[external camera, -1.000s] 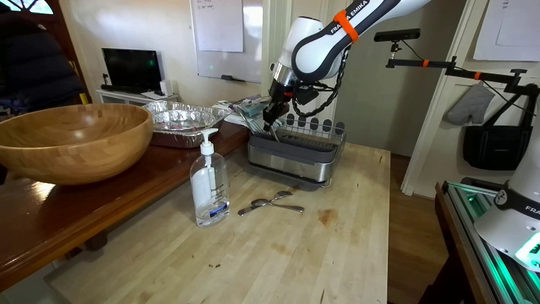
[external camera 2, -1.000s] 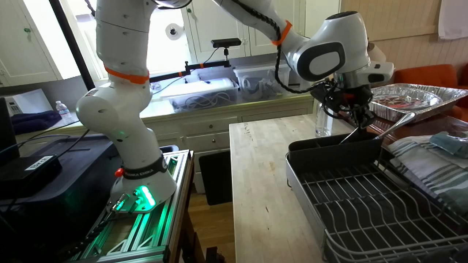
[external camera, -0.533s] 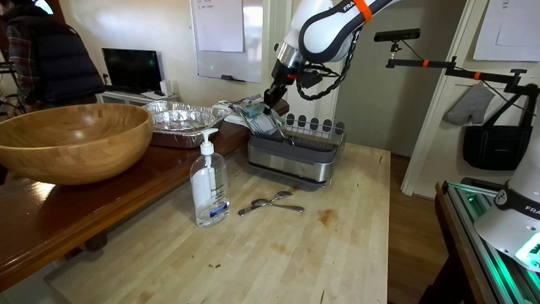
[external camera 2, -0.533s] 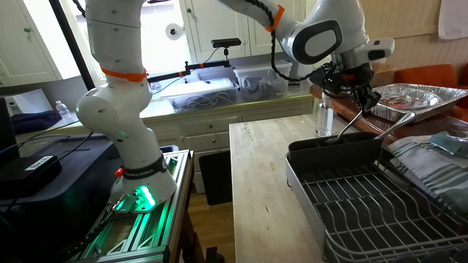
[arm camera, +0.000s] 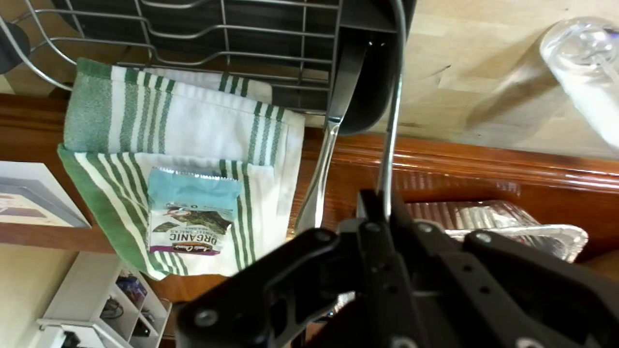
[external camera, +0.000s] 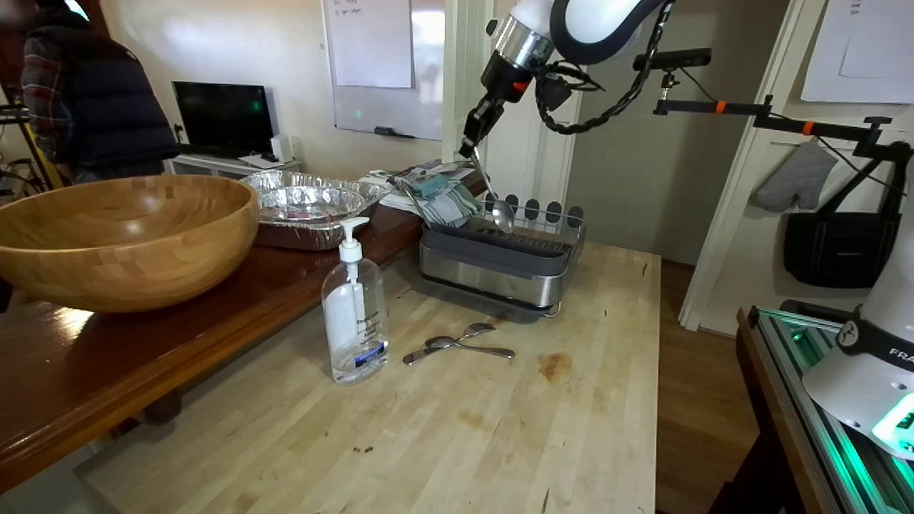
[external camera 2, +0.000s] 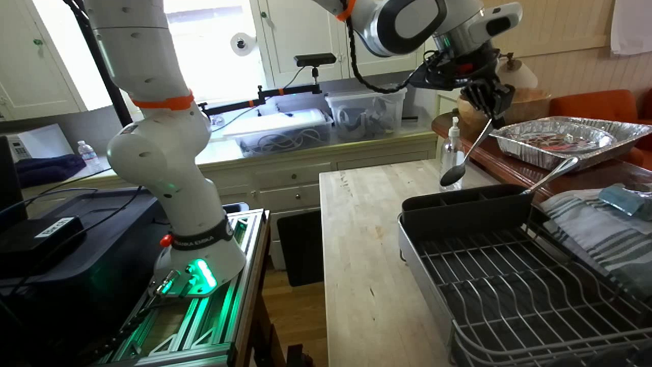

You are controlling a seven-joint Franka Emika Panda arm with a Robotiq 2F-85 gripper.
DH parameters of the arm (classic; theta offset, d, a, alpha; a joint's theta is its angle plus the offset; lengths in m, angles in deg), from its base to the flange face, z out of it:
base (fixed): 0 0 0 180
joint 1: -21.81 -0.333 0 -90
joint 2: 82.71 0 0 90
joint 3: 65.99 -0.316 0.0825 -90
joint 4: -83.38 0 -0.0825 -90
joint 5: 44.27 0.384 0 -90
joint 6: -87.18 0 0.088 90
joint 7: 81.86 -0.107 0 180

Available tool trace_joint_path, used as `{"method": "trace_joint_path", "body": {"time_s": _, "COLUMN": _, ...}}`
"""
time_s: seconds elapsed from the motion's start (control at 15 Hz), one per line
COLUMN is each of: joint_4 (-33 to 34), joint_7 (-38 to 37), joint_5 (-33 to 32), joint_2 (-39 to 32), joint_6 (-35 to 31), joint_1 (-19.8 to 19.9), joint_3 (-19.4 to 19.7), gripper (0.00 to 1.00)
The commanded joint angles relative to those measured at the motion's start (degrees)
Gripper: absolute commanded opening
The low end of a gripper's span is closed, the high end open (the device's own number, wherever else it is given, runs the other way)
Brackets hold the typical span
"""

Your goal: Remove one silver spoon from the dishrack.

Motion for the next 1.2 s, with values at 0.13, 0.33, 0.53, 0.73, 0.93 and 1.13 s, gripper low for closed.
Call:
{"method": "trace_joint_path", "body": {"time_s": 0.13, "joint_4": -6.1, "joint_7": 2.6, "joint_5": -0.2, "joint_2": 5.0, "joint_6": 1.6, "joint_1": -3.4, "joint_3": -2.3, "gripper": 0.01}}
{"method": "trace_joint_path", "body": {"time_s": 0.33, "joint_4": -5.9, "joint_7": 5.2, "joint_5": 0.9, "joint_2": 3.5, "joint_6": 3.9, "joint_1": -5.3, "joint_3": -3.9, "gripper": 0.01}}
{"method": "trace_joint_path", "body": {"time_s": 0.53, "joint_4": -4.1, "joint_7": 7.8, "joint_5": 0.9, "joint_2": 0.1, "joint_6": 7.5, "joint_1": -6.7, "joint_3": -5.3, "gripper": 0.01}}
{"method": "trace_joint_path", "body": {"time_s": 0.73, "joint_4": -1.8, "joint_7": 8.1, "joint_5": -1.5, "joint_2": -4.2, "joint_6": 11.3, "joint_1": -7.5, "joint_3": -6.1, "gripper": 0.01}}
{"method": "trace_joint_path", "body": {"time_s": 0.93, "joint_4": 0.6, "joint_7": 8.1, "joint_5": -3.6, "joint_2": -8.7, "joint_6": 13.9, "joint_1": -7.8, "joint_3": -6.2, "gripper": 0.01}}
{"method": "trace_joint_path", "body": {"time_s": 1.13, "joint_4": 3.4, "joint_7": 7.5, "joint_5": -5.9, "joint_2": -12.9, "joint_6": 15.5, "joint_1": -8.0, "joint_3": -5.8, "gripper": 0.01}}
